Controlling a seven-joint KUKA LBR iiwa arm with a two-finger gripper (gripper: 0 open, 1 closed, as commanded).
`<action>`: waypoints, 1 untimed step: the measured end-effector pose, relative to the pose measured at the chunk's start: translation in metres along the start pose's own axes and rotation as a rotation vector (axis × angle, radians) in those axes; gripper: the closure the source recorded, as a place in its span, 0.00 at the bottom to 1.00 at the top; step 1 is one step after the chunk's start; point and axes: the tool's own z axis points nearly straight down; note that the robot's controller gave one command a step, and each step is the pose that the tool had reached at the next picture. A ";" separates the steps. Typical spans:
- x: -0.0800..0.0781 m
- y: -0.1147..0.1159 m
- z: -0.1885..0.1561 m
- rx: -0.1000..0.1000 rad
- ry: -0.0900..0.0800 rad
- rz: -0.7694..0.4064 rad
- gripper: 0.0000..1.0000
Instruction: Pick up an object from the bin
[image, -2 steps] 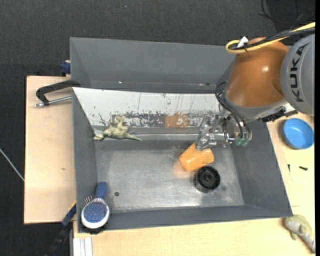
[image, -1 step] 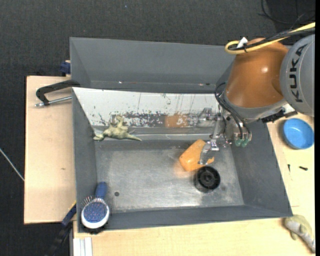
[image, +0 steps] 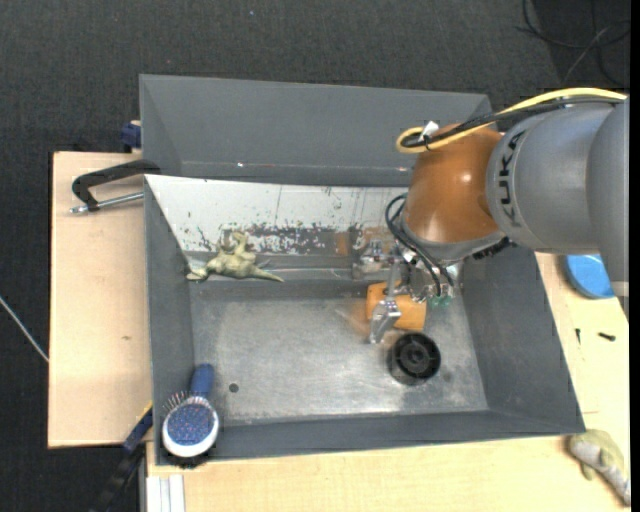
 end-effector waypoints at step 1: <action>0.022 -0.033 -0.005 0.001 -0.013 -0.371 0.00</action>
Offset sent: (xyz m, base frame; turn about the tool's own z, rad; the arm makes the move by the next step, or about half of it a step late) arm -0.0256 -0.0361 -0.0003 -0.3720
